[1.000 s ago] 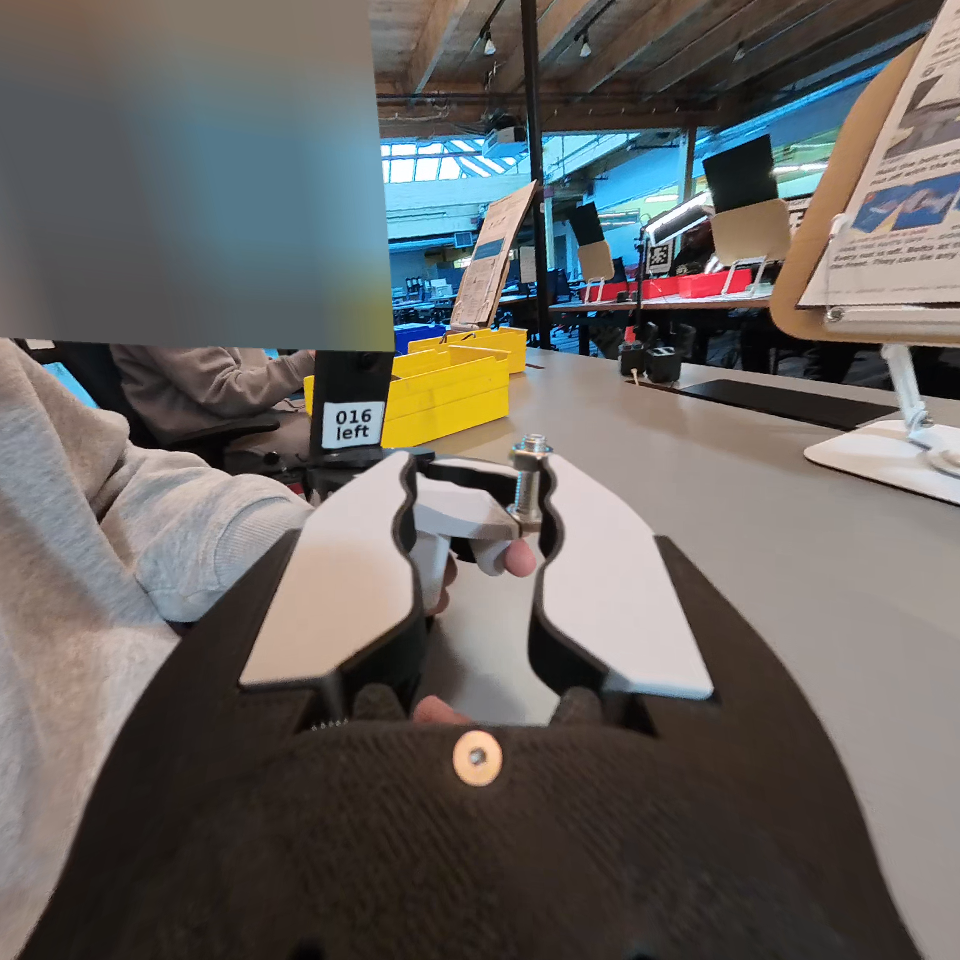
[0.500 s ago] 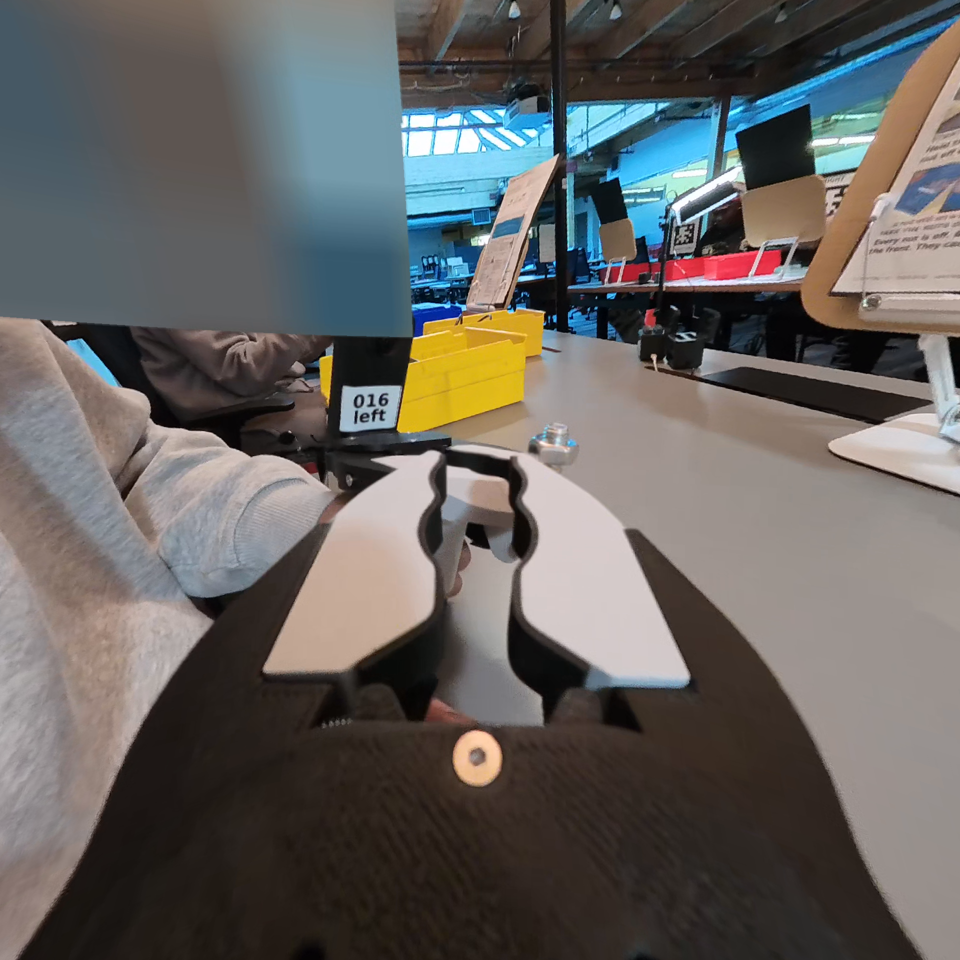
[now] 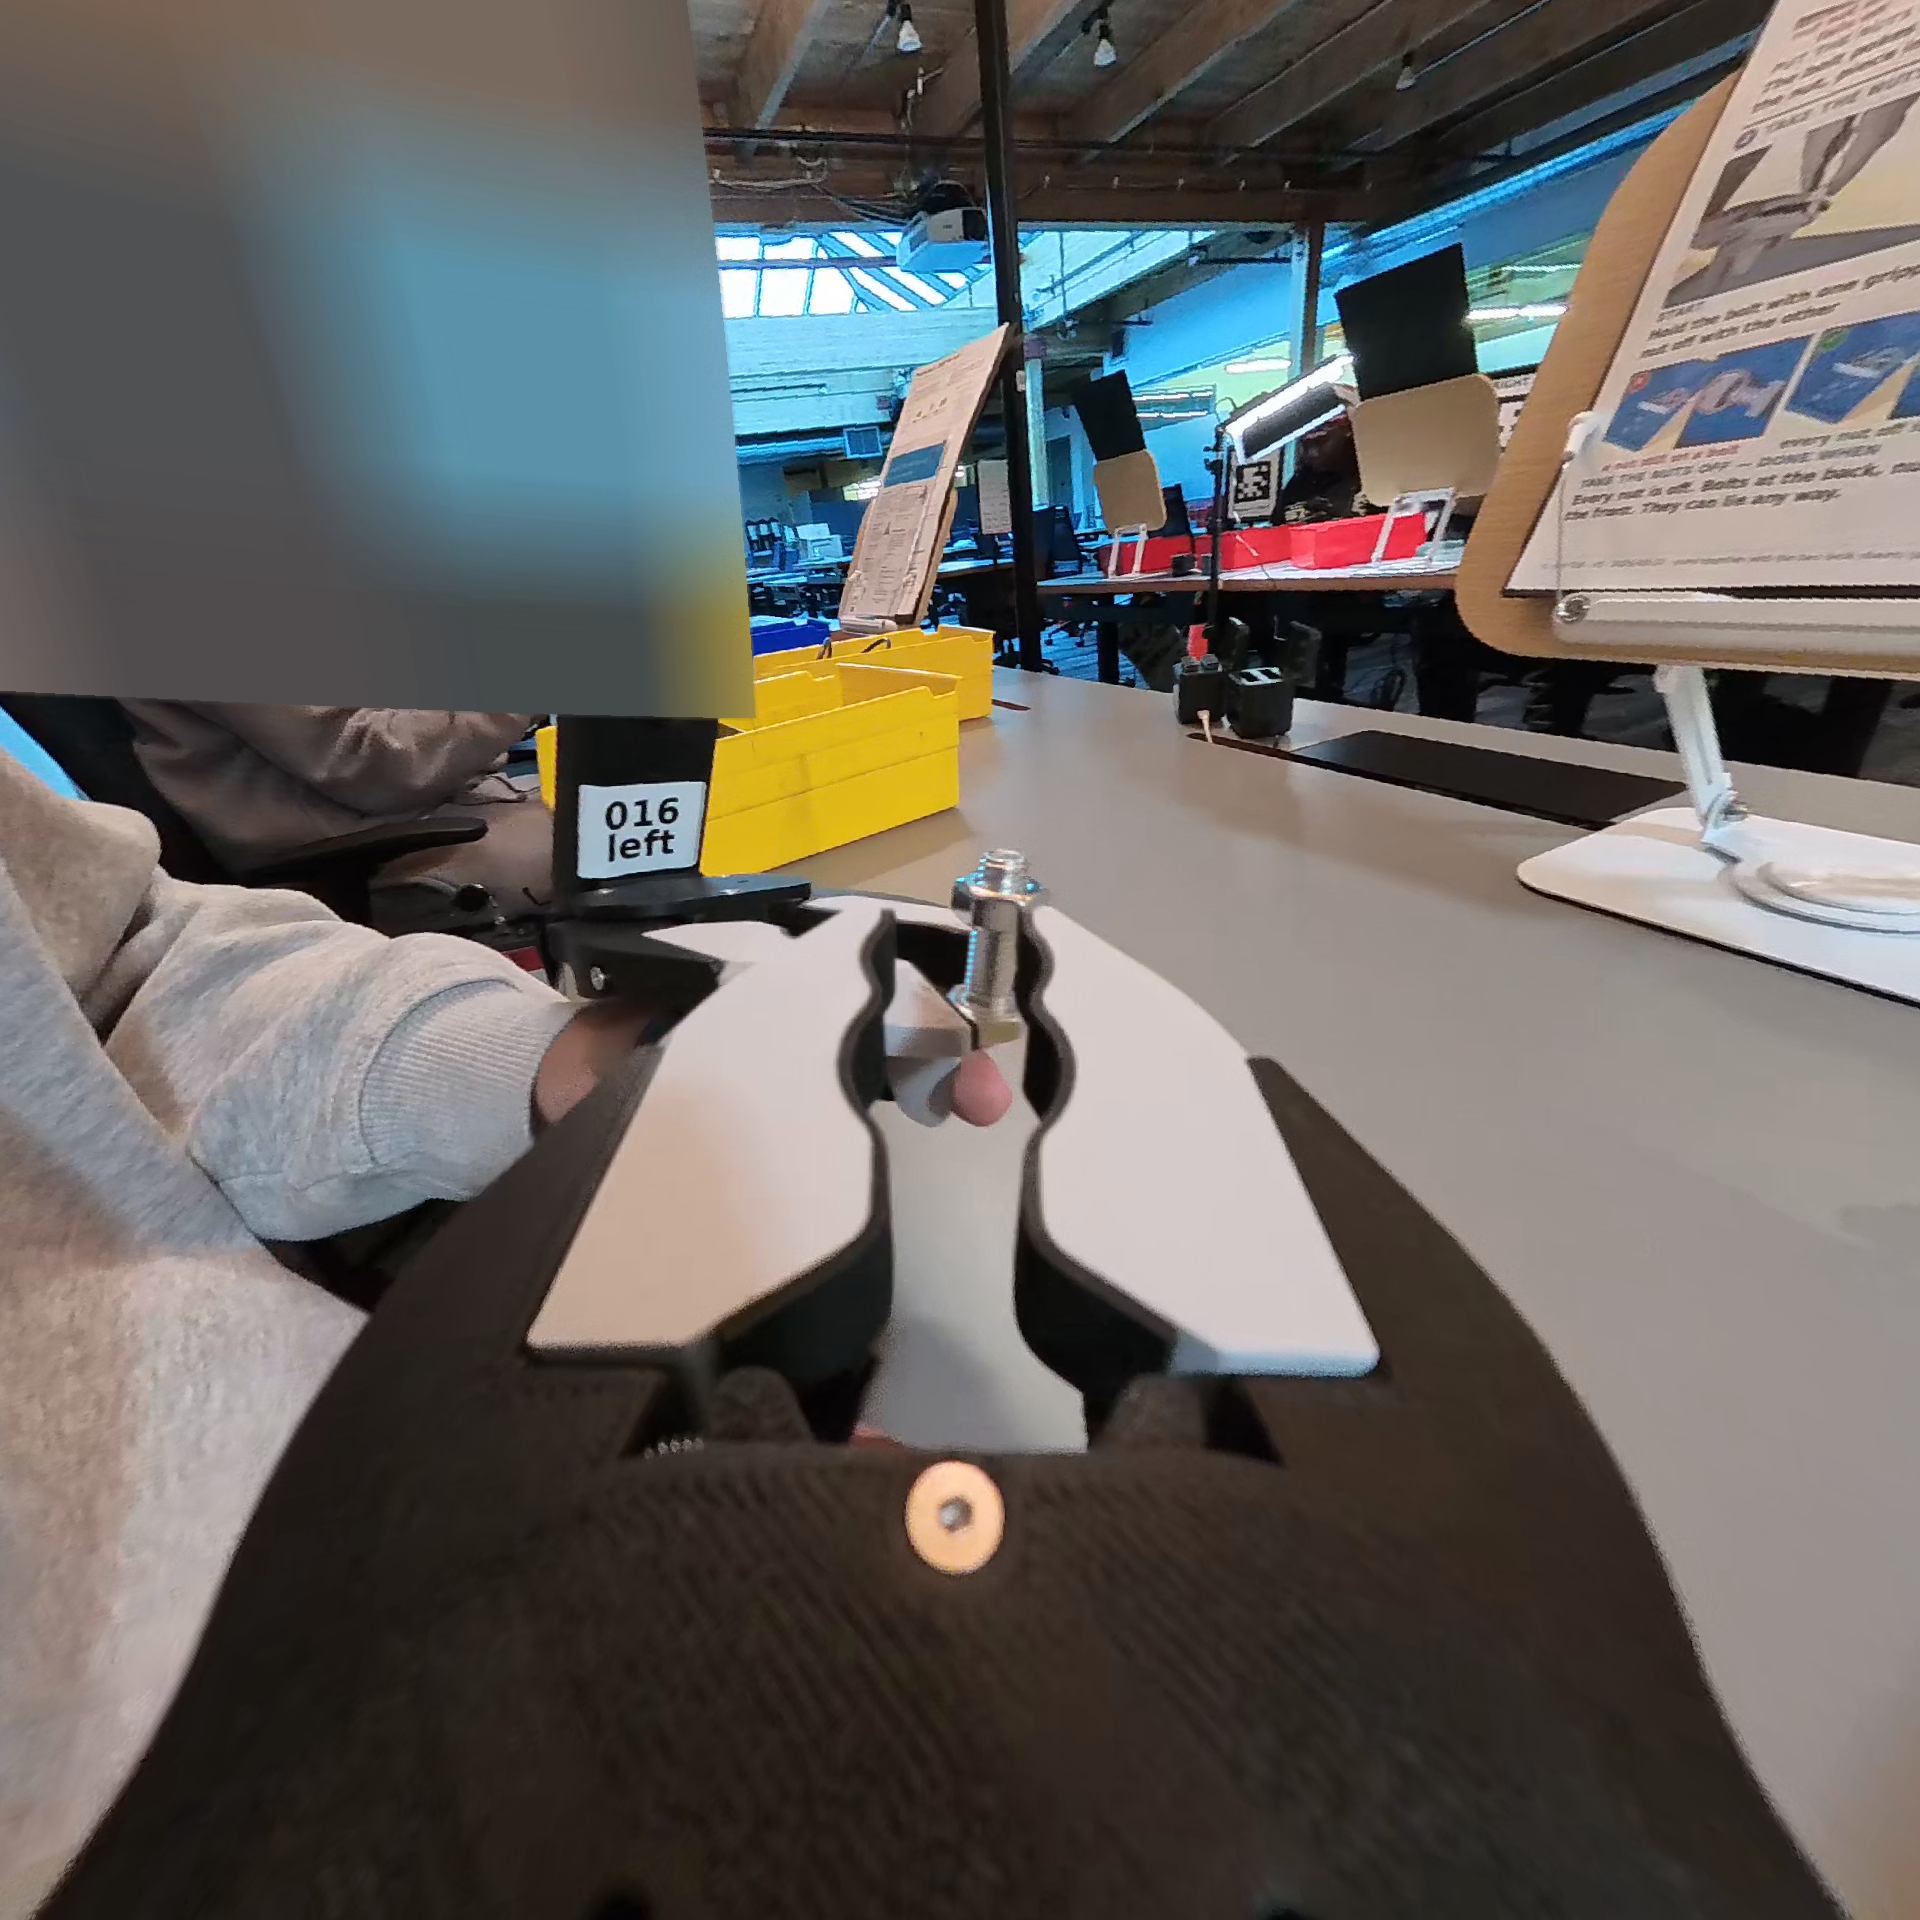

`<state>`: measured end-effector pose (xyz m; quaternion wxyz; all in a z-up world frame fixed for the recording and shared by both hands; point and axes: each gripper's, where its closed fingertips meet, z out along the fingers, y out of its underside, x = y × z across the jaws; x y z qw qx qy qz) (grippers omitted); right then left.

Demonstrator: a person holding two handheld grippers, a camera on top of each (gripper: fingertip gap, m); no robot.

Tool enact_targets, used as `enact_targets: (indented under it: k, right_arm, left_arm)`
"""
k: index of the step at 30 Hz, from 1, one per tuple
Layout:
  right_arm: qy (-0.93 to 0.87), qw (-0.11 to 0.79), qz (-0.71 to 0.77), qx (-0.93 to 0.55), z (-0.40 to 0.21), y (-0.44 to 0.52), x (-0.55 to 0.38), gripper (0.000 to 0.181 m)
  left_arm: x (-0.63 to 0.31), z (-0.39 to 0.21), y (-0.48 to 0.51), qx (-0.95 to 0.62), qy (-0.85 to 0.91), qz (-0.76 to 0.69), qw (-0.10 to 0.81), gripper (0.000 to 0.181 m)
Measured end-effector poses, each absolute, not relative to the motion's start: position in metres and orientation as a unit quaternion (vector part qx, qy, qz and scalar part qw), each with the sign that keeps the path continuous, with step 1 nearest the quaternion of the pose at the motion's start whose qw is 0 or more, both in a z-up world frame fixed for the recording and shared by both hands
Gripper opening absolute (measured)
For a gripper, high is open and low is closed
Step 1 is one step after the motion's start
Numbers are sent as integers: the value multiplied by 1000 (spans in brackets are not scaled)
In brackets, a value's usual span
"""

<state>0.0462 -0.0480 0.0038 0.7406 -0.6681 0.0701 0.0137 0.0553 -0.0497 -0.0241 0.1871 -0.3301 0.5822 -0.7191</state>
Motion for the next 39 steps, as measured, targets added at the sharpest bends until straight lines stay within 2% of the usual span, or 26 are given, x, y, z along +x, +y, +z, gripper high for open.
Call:
enact_targets:
  k: [14, 39]
  right_arm:
    - [65, 720, 7, -691, -7, -46, 48, 8]
    - [50, 745, 10, -666, 4, -48, 43, 22]
  left_arm:
    - [53, -21, -51, -321, 581, -725, 186, 18]
    - [50, -20, -55, -312, 583, -728, 181, 18]
